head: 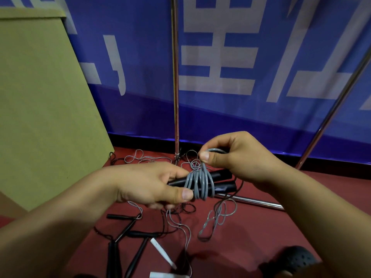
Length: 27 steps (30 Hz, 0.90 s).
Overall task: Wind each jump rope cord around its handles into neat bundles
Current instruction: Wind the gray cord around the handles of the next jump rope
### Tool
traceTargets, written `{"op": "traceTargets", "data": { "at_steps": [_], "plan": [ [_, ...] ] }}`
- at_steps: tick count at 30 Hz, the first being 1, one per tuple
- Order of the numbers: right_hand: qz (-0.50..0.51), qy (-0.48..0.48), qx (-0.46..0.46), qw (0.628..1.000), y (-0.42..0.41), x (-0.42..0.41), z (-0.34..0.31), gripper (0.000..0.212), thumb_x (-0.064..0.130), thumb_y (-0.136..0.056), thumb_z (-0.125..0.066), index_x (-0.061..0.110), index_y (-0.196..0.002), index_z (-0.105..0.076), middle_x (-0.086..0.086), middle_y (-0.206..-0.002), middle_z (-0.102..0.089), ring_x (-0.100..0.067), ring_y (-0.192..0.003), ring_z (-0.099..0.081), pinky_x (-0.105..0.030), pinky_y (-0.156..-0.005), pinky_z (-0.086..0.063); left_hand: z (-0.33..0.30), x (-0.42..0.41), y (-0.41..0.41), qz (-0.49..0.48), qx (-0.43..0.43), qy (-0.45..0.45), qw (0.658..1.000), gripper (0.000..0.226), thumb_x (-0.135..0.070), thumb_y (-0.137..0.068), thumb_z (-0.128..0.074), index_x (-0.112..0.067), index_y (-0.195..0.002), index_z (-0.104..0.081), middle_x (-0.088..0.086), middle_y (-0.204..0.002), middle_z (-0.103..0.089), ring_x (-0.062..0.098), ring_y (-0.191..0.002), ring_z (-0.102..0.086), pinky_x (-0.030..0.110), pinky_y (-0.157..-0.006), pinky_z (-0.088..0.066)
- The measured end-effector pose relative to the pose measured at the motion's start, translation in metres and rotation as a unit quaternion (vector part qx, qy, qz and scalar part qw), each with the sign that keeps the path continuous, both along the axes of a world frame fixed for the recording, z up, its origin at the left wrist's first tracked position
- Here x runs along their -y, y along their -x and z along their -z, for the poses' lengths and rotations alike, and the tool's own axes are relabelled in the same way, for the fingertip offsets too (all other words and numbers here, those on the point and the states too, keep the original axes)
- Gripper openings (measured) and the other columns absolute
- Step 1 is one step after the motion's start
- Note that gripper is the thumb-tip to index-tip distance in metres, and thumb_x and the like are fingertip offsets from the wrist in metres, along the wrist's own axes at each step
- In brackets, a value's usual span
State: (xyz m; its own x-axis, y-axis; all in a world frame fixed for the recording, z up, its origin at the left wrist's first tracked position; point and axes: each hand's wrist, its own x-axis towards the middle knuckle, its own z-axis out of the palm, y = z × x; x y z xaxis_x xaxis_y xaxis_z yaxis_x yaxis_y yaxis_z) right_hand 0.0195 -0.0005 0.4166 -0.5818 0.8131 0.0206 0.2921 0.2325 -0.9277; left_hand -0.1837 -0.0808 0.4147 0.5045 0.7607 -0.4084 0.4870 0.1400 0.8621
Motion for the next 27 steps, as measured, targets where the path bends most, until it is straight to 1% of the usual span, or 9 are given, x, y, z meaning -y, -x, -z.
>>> {"op": "traceTargets", "data": {
  "at_steps": [2, 4, 7, 10, 17, 20, 22, 24, 27],
  "plan": [
    [-0.042, 0.057, -0.015, 0.997, -0.001, -0.002, -0.002, 0.008, 0.018, -0.075, -0.08, 0.015, -0.08, -0.076, 0.001, -0.072, -0.069, -0.004, -0.068, -0.061, -0.017, -0.064, -0.049, 0.002, 0.001, 0.001, 0.014, 0.01, 0.03, 0.999, 0.038, -0.033, -0.094, -0.058, -0.001, -0.115, -0.057, -0.003, -0.065, -0.05, 0.01, -0.052, -0.04, 0.014, -0.044, -0.036],
    [-0.066, 0.119, -0.044, 0.99, -0.002, -0.003, -0.003, 0.017, 0.021, -0.068, -0.078, 0.013, -0.082, -0.074, 0.001, -0.071, -0.067, -0.007, -0.067, -0.06, -0.018, -0.066, -0.05, 0.001, 0.003, 0.001, 0.02, 0.056, 0.046, 0.997, 0.04, -0.026, -0.094, -0.054, 0.007, -0.118, -0.051, -0.002, -0.065, -0.049, 0.005, -0.046, -0.039, 0.012, -0.043, -0.034],
    [-0.079, 0.221, -0.098, 0.967, 0.0, -0.003, -0.006, 0.023, 0.017, -0.069, -0.073, 0.011, -0.091, -0.068, 0.0, -0.068, -0.064, -0.012, -0.061, -0.06, -0.022, -0.058, -0.053, 0.0, 0.004, 0.0, 0.018, 0.129, 0.052, 0.99, 0.022, -0.022, -0.095, -0.054, -0.008, -0.111, -0.056, 0.002, -0.066, -0.047, 0.001, -0.042, -0.039, 0.011, -0.042, -0.034],
    [-0.083, 0.266, -0.113, 0.954, 0.003, -0.002, -0.008, 0.02, 0.018, -0.071, -0.072, 0.014, -0.089, -0.066, -0.002, -0.068, -0.062, -0.015, -0.058, -0.06, -0.026, -0.054, -0.053, 0.005, 0.003, 0.002, 0.009, 0.173, 0.061, 0.983, 0.028, -0.033, -0.095, -0.064, -0.012, -0.112, -0.058, 0.003, -0.069, -0.049, 0.001, -0.042, -0.039, 0.01, -0.042, -0.035],
    [-0.069, 0.254, -0.118, 0.957, 0.007, -0.004, -0.007, 0.012, 0.022, -0.074, -0.071, 0.013, -0.076, -0.064, -0.003, -0.066, -0.061, -0.015, -0.055, -0.057, -0.024, -0.051, -0.05, 0.011, -0.001, 0.006, -0.011, 0.193, 0.019, 0.981, 0.057, -0.05, -0.08, -0.075, -0.004, -0.111, -0.062, 0.004, -0.073, -0.056, 0.005, -0.043, -0.041, 0.012, -0.044, -0.037],
    [-0.028, 0.196, -0.099, 0.975, 0.012, -0.005, -0.001, 0.018, 0.025, -0.088, -0.065, 0.016, -0.073, -0.066, -0.003, -0.064, -0.058, -0.013, -0.054, -0.048, -0.024, -0.053, -0.038, 0.014, -0.001, 0.006, -0.056, 0.217, -0.038, 0.974, 0.033, -0.05, -0.082, -0.075, -0.025, -0.102, -0.071, 0.003, -0.073, -0.058, 0.006, -0.043, -0.04, 0.013, -0.044, -0.036],
    [-0.023, 0.168, -0.093, 0.981, 0.014, -0.005, 0.001, 0.022, 0.014, -0.095, -0.059, 0.017, -0.075, -0.068, 0.0, -0.06, -0.055, -0.011, -0.052, -0.042, -0.025, -0.053, -0.032, 0.015, -0.002, 0.006, -0.109, 0.226, -0.056, 0.966, 0.021, -0.042, -0.085, -0.073, -0.027, -0.1, -0.073, 0.004, -0.072, -0.058, 0.007, -0.042, -0.039, 0.013, -0.041, -0.034],
    [-0.016, 0.17, -0.1, 0.98, 0.015, -0.006, 0.003, 0.022, 0.004, -0.094, -0.058, 0.015, -0.077, -0.068, 0.002, -0.059, -0.056, -0.01, -0.051, -0.043, -0.026, -0.053, -0.033, 0.017, -0.003, 0.005, -0.165, 0.221, -0.074, 0.958, 0.016, -0.034, -0.087, -0.068, -0.023, -0.099, -0.072, 0.006, -0.071, -0.058, 0.007, -0.04, -0.039, 0.013, -0.039, -0.033],
    [0.007, 0.172, -0.093, 0.981, 0.016, -0.006, 0.006, 0.017, 0.006, -0.096, -0.058, 0.013, -0.082, -0.067, 0.001, -0.066, -0.061, -0.009, -0.051, -0.048, -0.025, -0.053, -0.039, 0.018, -0.009, 0.002, -0.244, 0.195, -0.103, 0.944, 0.029, -0.029, -0.091, -0.068, -0.004, -0.105, -0.064, 0.007, -0.07, -0.058, 0.008, -0.038, -0.036, 0.015, -0.04, -0.032]
  ]
}}
